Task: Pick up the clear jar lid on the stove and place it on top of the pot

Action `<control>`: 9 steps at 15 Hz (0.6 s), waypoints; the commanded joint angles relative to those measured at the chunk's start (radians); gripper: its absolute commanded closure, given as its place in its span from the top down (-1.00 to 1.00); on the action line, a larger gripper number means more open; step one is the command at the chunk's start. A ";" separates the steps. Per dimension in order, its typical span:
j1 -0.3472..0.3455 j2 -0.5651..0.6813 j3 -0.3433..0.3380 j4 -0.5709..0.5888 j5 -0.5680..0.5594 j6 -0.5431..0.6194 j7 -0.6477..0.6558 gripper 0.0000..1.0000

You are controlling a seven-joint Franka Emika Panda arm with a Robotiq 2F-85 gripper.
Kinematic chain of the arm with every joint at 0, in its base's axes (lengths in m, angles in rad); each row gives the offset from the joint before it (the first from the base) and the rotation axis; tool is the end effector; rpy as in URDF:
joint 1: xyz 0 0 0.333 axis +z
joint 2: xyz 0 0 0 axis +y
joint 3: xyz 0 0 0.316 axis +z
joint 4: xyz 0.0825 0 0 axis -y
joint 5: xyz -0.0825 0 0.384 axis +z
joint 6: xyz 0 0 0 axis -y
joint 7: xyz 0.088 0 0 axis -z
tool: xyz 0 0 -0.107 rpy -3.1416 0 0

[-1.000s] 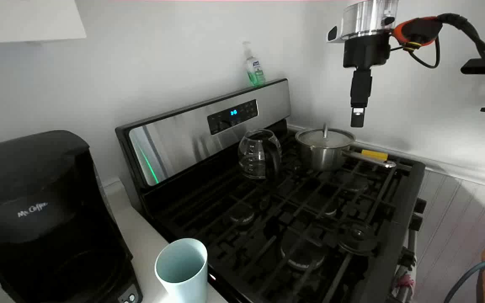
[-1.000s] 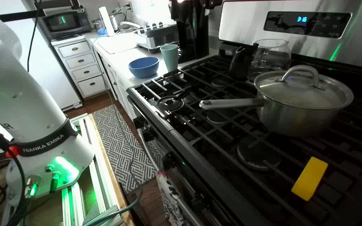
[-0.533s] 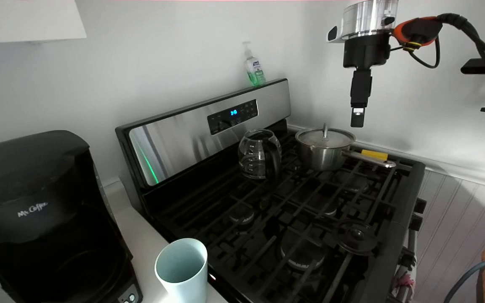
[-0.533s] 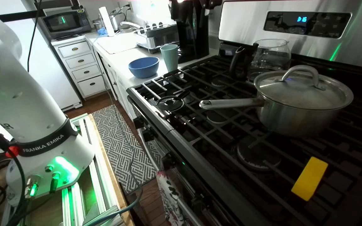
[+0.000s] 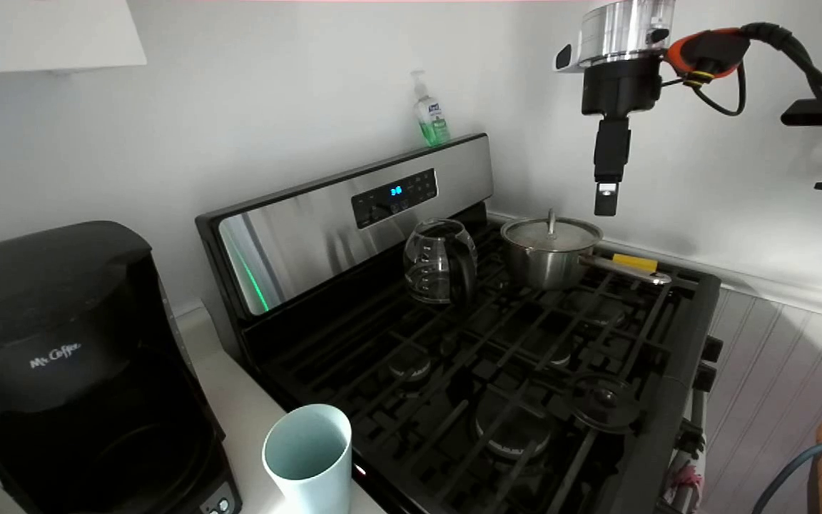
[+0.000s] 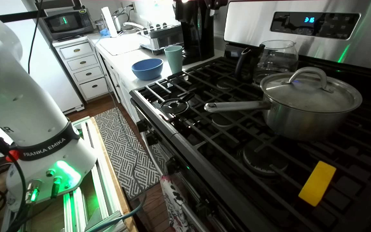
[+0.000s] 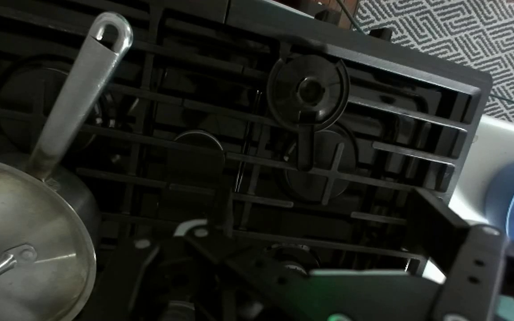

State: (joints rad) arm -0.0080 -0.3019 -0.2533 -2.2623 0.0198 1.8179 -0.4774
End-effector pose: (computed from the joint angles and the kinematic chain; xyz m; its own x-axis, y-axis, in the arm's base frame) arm 0.4286 -0.1182 0.4670 0.9688 0.2304 -0.0915 0.2151 -0.9647 -0.1517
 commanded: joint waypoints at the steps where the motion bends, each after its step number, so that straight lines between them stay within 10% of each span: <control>1: -0.025 0.002 0.023 0.002 0.007 -0.002 -0.006 1.00; 9: 0.016 0.052 0.070 0.020 0.097 0.007 0.025 1.00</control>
State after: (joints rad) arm -0.0060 -0.2927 -0.2286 -2.2621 0.0587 1.8179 -0.4768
